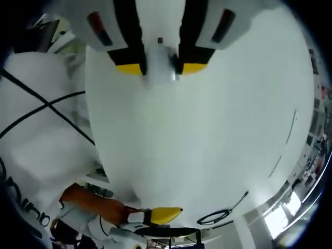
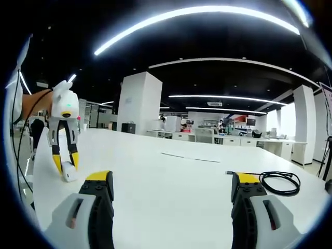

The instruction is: Plug the desk Type‑C cable into the charger adapter.

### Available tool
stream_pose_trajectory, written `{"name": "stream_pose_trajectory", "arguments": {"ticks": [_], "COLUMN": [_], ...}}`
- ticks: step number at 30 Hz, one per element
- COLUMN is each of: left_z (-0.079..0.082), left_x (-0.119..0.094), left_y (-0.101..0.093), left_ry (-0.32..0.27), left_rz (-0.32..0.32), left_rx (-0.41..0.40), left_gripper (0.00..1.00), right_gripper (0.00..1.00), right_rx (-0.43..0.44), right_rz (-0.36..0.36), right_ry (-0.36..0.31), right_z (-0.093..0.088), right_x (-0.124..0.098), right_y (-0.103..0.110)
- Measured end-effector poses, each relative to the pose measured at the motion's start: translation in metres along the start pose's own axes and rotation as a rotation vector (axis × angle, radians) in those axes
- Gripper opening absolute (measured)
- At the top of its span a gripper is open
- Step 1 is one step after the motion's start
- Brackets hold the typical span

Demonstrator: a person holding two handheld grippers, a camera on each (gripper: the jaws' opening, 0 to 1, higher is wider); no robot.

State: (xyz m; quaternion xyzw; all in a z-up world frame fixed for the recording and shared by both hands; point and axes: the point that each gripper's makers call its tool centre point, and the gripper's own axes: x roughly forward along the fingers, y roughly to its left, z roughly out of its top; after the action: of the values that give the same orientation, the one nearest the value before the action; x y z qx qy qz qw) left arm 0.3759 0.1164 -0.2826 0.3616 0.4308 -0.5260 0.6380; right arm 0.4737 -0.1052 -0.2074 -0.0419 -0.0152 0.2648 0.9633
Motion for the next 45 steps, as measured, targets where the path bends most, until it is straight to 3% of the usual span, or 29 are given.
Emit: {"name": "stream_pose_trajectory", "arguments": {"ticks": [19,26,30,34,40,45], "left_z": [-0.001,0.008,0.015,0.025,0.028,0.027], "left_x": [-0.003,-0.016,-0.021,-0.025,-0.025,-0.024], "left_y": [0.000,0.007,0.006,0.008,0.015,0.019], "left_ry": [0.009,-0.084,-0.173,-0.303,-0.389,-0.428], "left_rz": [-0.008,0.008,-0.003,-0.011,0.037,0.088], "left_rx": [0.035,-0.012,-0.050,-0.107,-0.147,-0.163], "left_gripper": [0.29,0.31,0.32,0.38,0.46,0.57], "right_gripper": [0.96,0.96,0.96,0.96,0.96,0.96], "right_rx": [0.002,0.003,0.002,0.003,0.006,0.003], "right_rz": [0.000,-0.003,-0.004,-0.006,-0.001,0.006], "right_ry": [0.010,0.013,0.012,0.016,0.021,0.026], "right_z": [-0.003,-0.004,-0.003,-0.004,-0.006,-0.006], "right_x": [0.000,0.000,0.000,0.000,0.001,0.001], "right_y": [0.000,-0.002,-0.002,-0.002,0.000,0.003]}}
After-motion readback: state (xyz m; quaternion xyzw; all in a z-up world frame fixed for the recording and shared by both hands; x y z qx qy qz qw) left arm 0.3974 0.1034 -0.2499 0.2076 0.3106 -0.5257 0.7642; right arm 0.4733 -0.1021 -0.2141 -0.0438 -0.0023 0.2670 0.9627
